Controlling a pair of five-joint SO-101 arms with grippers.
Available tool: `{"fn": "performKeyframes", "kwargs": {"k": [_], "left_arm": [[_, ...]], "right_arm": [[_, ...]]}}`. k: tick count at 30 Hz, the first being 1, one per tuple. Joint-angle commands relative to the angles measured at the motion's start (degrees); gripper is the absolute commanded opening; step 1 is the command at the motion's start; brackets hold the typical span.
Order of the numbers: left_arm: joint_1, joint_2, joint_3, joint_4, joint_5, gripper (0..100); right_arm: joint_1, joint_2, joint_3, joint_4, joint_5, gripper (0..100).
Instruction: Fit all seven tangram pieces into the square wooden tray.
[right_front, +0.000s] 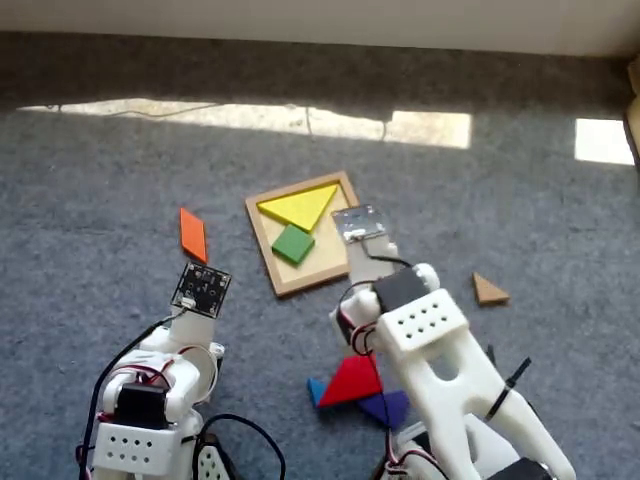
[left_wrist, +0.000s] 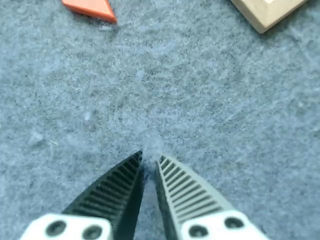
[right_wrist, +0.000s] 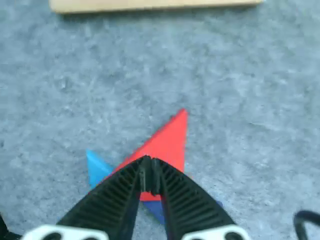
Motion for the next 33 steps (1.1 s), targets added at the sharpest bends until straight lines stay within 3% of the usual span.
{"fn": "performKeyframes", "kwargs": {"k": [1, 4, 10, 20, 33], "left_arm": [[0.7, -1.2, 1.2, -0.1, 0.5, 1], [0.7, -1.2, 1.2, -0.1, 0.5, 1], [0.7, -1.2, 1.2, -0.1, 0.5, 1], [0.7, -1.2, 1.2, -0.1, 0.5, 1], [0.7, -1.2, 1.2, -0.1, 0.5, 1]], "right_arm": [[-6.3, -2.2, -0.7, 0.2, -1.0, 1.1], [-7.5, -2.1, -0.7, 0.5, -1.2, 6.5], [-8.0, -2.0, -0.6, 0.5, -9.1, 31.0], [-21.6, -1.9, -0.1, 0.0, -9.2, 31.7], [-23.6, 23.4, 0.8, -0.9, -8.6, 31.7]]}}
